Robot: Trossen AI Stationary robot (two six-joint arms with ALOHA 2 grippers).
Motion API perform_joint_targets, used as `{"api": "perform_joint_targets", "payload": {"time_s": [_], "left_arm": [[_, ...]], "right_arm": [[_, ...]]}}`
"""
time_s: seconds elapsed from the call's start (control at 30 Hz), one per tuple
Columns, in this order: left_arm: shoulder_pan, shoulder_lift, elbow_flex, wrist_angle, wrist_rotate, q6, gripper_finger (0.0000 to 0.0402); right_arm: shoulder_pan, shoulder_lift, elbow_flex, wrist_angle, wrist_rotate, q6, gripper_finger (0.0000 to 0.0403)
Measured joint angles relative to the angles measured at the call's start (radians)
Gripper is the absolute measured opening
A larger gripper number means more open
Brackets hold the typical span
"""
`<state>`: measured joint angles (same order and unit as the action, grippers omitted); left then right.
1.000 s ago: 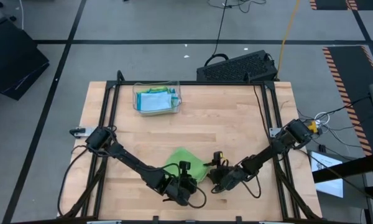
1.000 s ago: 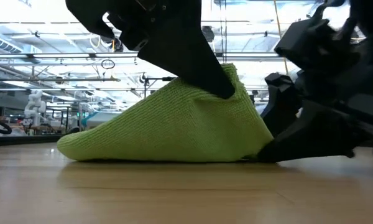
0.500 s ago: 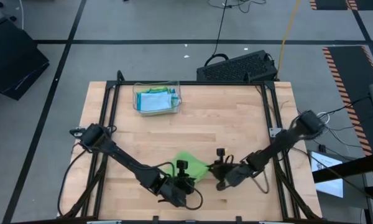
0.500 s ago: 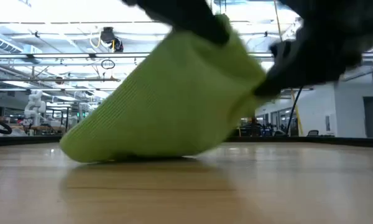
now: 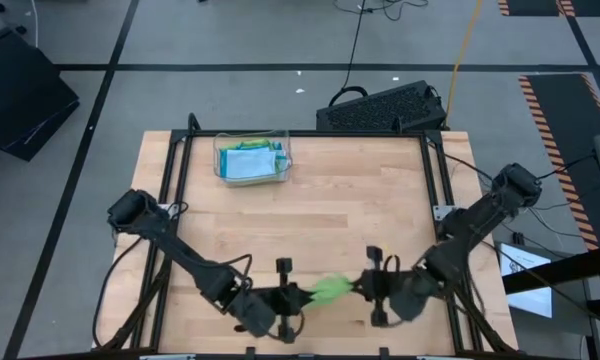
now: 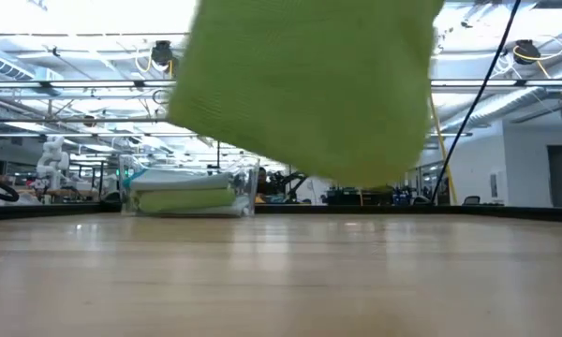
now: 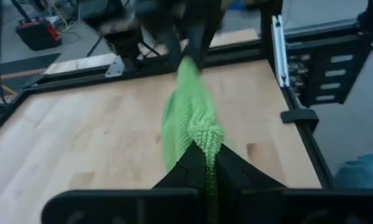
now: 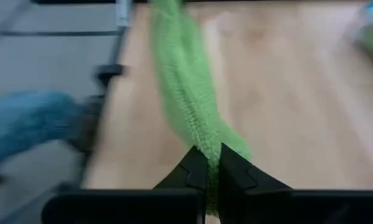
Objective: Fold microfiber towels
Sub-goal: Fold the green microfiber cloth
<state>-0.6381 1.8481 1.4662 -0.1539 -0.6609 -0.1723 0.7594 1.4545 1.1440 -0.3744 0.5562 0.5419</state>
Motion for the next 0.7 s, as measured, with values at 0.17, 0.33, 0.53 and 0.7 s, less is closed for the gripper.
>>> {"api": "perform_joint_targets", "payload": {"time_s": [0.17, 0.33, 0.53, 0.7], "left_arm": [[-0.047, 0.003, 0.002, -0.002, 0.005, -0.007, 0.0014], [-0.056, 0.007, 0.001, 0.002, -0.032, -0.053, 0.0017], [-0.033, 0.058, -0.001, -0.059, -0.071, -0.177, 0.0011], [-0.030, 0.076, -0.002, 0.017, 0.098, -0.203, 0.0014]], "right_arm": [[0.062, 0.006, 0.075, -0.024, -0.080, 0.105, 0.0005], [0.047, 0.009, 0.060, -0.011, -0.100, 0.149, 0.0005], [-0.020, 0.032, -0.012, -0.013, -0.154, 0.193, 0.0005], [-0.050, 0.033, -0.069, 0.058, -0.369, 0.206, 0.0005]]}}
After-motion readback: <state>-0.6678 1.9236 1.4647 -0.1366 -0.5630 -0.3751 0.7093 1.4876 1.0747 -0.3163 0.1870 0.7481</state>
